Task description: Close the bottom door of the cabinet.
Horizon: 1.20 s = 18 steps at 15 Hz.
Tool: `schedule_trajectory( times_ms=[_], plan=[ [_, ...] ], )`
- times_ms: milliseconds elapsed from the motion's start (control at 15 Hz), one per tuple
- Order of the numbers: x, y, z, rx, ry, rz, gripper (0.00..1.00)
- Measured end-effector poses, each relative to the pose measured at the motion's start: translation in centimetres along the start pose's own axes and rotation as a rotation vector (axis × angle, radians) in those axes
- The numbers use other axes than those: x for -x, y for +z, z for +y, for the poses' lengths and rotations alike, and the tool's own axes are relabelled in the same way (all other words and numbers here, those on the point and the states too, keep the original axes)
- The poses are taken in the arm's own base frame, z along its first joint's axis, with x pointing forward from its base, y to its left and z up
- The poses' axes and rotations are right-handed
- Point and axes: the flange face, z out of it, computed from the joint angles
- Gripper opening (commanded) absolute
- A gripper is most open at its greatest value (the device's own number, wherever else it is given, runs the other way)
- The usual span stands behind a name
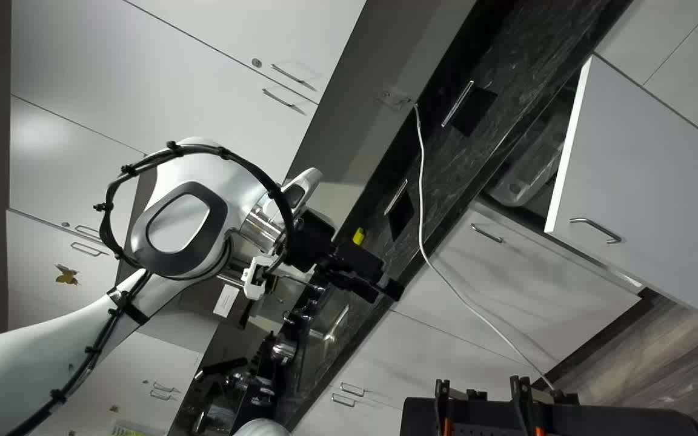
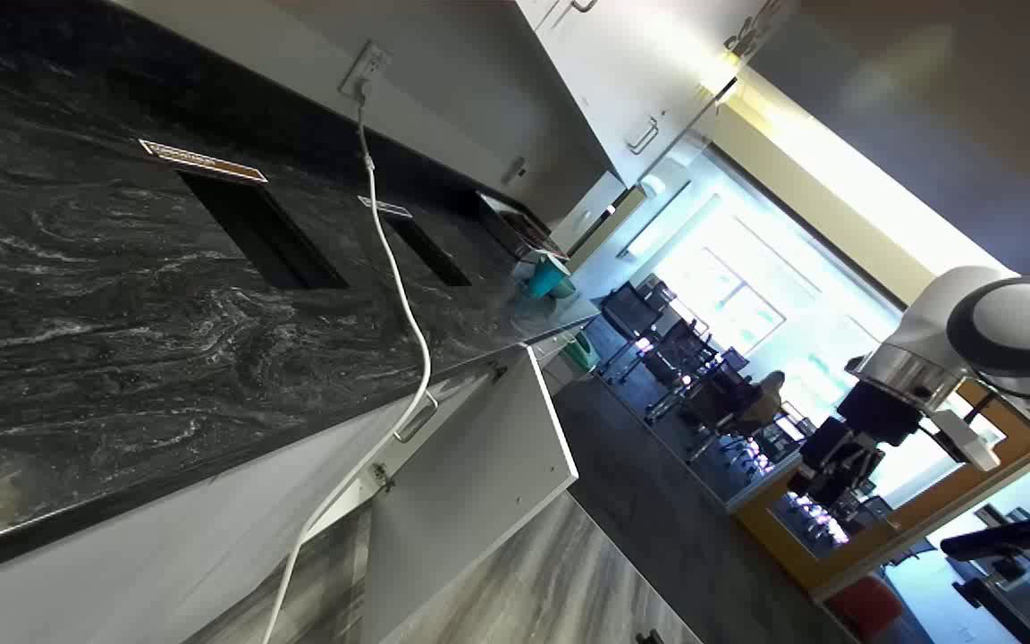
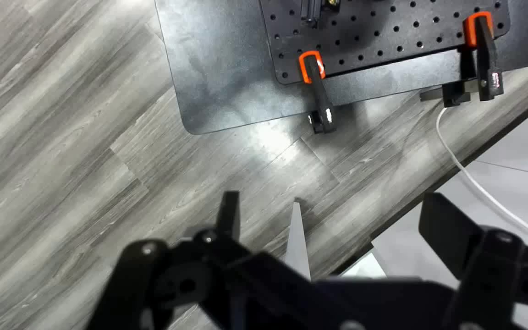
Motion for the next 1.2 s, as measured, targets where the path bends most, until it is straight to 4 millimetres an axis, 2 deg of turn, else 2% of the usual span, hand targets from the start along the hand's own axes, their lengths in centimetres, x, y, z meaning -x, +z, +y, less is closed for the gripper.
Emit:
schedule_trajectory(
  times_ms=[533,733,933,1200],
  plan=[
    [0.0,0.0,0.0,-0.002,0.003,0.001,1.0],
    [-0.5,-0.5,-0.8,-0.04,0.047,0.023,1.0],
    [-2.1,-2.1,-1.8,-0.11,0.17,0.111,1.0],
    [-6.1,-3.3,-1.5,-0.181,0.366,0.238,1.0]
  ],
)
